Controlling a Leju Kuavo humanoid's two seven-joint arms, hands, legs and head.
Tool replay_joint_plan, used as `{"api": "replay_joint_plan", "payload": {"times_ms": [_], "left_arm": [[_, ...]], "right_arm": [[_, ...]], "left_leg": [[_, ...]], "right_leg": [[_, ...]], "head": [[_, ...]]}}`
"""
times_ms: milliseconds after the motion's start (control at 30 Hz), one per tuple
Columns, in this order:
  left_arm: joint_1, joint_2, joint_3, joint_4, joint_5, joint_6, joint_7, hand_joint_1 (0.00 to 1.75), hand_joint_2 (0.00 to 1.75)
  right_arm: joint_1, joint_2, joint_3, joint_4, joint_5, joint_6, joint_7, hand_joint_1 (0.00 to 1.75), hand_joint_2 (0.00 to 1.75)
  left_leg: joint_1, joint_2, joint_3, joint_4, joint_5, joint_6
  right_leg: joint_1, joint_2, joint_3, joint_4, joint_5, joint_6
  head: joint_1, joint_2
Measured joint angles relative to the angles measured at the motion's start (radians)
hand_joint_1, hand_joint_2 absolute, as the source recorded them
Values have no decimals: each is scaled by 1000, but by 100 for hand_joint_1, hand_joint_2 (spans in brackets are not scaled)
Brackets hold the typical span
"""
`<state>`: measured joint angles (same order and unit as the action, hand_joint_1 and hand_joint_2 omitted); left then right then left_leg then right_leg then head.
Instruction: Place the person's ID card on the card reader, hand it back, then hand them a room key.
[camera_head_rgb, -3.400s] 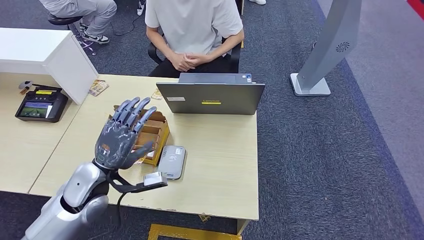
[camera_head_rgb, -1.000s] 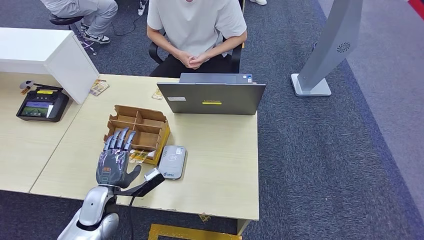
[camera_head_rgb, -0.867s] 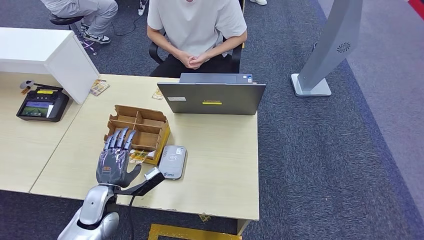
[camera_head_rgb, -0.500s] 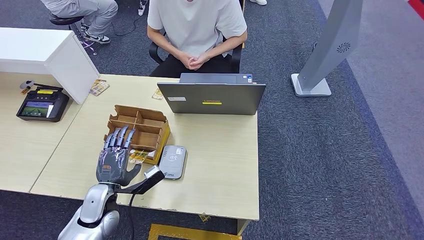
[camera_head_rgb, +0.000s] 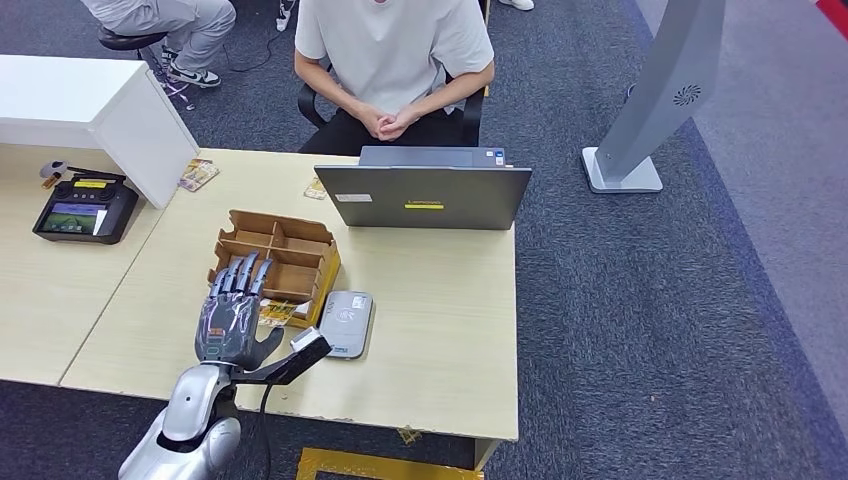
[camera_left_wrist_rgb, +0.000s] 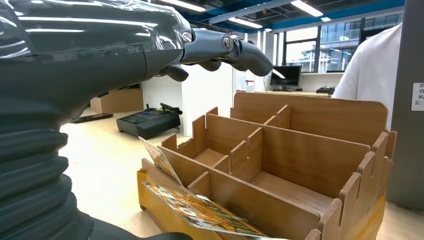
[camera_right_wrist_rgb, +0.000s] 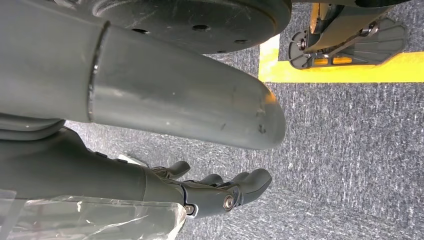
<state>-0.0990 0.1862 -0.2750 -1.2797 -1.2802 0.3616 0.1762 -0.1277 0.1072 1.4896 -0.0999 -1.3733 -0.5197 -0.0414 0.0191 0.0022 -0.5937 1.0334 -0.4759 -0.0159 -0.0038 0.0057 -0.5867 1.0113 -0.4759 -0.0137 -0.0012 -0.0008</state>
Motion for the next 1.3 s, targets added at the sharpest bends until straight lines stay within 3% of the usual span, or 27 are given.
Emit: {"api": "replay_joint_plan", "payload": {"times_ms": [1267, 1300], "left_arm": [[-9, -2, 0, 19, 11, -32, 13, 0, 175], [-9, -2, 0, 20, 12, -32, 14, 44, 175]], "right_arm": [[0, 0, 5, 0, -9, 5, -2, 0, 0], [0, 0, 5, 0, -9, 5, -2, 0, 0]], "left_leg": [[0, 0, 0, 0, 0, 0], [0, 0, 0, 0, 0, 0]], "right_leg": [[0, 0, 0, 0, 0, 0], [0, 0, 0, 0, 0, 0]], "head": [[0, 0], [0, 0]]}}
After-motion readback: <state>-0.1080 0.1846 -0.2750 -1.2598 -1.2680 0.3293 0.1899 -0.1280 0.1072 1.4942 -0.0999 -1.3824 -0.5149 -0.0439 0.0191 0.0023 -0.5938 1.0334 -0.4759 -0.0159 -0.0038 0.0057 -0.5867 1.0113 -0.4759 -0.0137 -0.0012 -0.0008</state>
